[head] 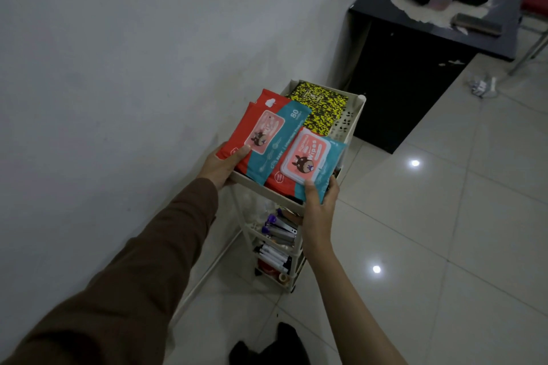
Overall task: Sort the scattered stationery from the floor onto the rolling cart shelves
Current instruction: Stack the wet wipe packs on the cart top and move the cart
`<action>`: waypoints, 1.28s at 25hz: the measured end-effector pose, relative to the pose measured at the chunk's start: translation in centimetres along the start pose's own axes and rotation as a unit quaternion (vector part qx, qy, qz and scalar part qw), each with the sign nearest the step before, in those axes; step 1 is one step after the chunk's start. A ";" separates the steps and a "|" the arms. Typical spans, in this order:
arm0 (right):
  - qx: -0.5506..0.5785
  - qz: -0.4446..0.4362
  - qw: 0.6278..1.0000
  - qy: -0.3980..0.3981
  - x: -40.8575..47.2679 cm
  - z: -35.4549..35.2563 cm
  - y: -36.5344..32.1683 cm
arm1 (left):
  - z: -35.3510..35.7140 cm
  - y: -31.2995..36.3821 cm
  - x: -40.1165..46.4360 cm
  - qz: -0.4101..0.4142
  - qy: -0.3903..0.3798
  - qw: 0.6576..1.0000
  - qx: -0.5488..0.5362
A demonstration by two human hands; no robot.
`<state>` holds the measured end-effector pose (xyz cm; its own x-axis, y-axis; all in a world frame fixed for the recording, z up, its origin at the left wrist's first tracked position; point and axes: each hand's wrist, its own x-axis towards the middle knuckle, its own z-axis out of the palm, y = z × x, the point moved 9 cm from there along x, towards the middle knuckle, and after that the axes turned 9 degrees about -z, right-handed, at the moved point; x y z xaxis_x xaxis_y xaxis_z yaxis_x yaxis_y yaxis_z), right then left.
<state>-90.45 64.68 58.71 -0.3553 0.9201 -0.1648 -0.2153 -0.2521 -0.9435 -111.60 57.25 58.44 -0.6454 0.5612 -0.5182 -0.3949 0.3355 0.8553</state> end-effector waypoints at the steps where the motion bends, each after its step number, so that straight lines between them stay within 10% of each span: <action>1: 0.003 -0.002 1.000 0.008 0.0 0.0 0.0 | 0.0 0.2 0.2 -0.001 -0.003 1.000 0.003; 20: 0.005 0.057 0.997 -0.050 -6.1 -3.2 0.5 | 0.6 -3.3 -4.6 -0.023 -0.016 1.000 0.005; 32: 0.085 0.259 0.946 -0.177 -6.1 -4.5 1.1 | 0.4 -2.6 -10.5 0.063 0.212 0.975 -0.029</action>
<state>-84.41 60.13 57.43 -0.7285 0.5097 -0.4576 -0.0607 -0.7135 -0.6980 -103.55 50.77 61.62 -0.8985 0.2288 -0.3745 -0.3227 0.2339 0.9172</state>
